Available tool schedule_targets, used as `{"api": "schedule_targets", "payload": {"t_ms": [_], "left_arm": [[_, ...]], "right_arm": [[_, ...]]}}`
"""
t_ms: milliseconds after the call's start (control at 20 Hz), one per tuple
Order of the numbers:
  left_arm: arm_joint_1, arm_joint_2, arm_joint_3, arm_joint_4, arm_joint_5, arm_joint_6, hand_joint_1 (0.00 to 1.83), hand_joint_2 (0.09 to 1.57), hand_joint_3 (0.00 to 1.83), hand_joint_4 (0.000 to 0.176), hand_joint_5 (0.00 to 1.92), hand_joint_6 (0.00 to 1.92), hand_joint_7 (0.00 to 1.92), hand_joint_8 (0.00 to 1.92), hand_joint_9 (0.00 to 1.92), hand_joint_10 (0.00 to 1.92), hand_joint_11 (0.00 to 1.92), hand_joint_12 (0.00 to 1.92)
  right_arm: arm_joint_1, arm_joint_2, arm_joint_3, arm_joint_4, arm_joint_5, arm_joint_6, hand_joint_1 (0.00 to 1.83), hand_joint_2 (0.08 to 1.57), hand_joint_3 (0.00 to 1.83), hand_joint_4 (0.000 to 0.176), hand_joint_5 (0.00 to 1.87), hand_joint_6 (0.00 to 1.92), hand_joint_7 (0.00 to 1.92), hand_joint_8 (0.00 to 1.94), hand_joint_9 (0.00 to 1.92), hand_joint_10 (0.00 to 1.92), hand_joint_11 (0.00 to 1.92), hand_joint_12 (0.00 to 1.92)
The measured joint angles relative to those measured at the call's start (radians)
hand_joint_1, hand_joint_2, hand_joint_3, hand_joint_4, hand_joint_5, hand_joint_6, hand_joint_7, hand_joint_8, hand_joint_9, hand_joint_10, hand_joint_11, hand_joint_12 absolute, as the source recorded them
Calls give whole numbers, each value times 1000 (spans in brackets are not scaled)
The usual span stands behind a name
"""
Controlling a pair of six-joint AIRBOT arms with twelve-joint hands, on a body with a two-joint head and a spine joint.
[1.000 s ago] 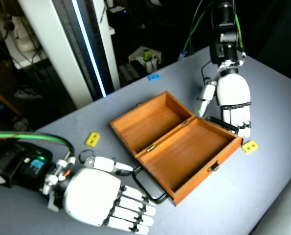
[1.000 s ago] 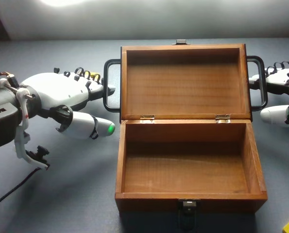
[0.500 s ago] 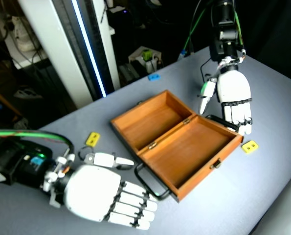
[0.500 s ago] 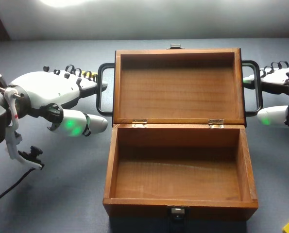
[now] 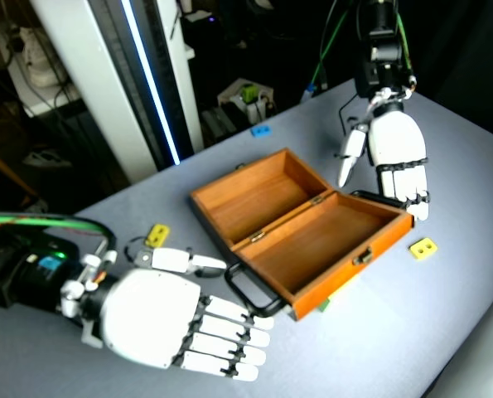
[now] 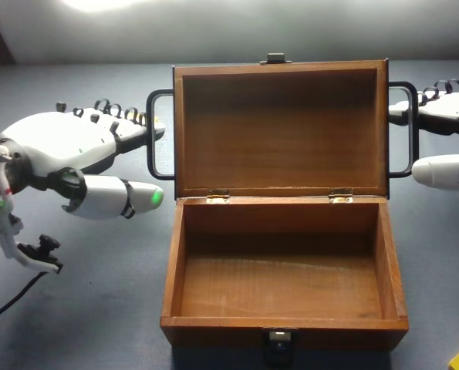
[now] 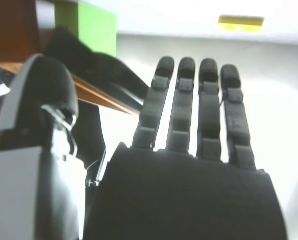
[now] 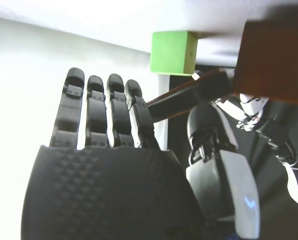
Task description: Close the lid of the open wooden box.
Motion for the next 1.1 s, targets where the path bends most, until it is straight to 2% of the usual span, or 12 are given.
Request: {"api": "schedule_targets", "payload": {"t_ms": [200,350,700,850,1000,1100], "left_arm": [[26,29,-50,-3,-96,-14,0,1313,7,0,40,12,81,8,94,7,58,15],[66,68,-93,-18,-182,-20,54,1442,13,0,67,2,129,6,124,6,62,20],[134,132,-172,-41,-319,-21,0,1411,0,0,124,13,158,9,182,19,81,32],[151,143,-191,-45,-356,-26,0,1430,0,0,163,6,184,2,185,2,73,38],[183,154,-206,-53,-391,-28,0,1391,0,0,149,0,173,0,175,0,74,40],[219,162,-220,-79,-422,-28,0,1360,0,0,148,3,148,1,158,2,98,54]], "right_arm": [[0,8,-39,-13,69,2,0,1386,10,0,127,6,122,6,42,3,62,13],[-3,21,-68,-34,98,3,0,1404,14,0,129,5,124,5,45,4,69,15],[-45,71,-130,-17,202,6,0,1355,0,0,125,8,130,5,48,6,87,21],[-68,90,-161,-24,250,6,44,1336,0,0,122,2,128,1,42,1,68,12],[-78,113,-193,-35,299,6,105,1341,0,0,117,3,110,2,34,7,125,38],[-84,122,-210,-58,315,6,80,1336,0,0,118,2,116,5,22,1,102,30]]}}
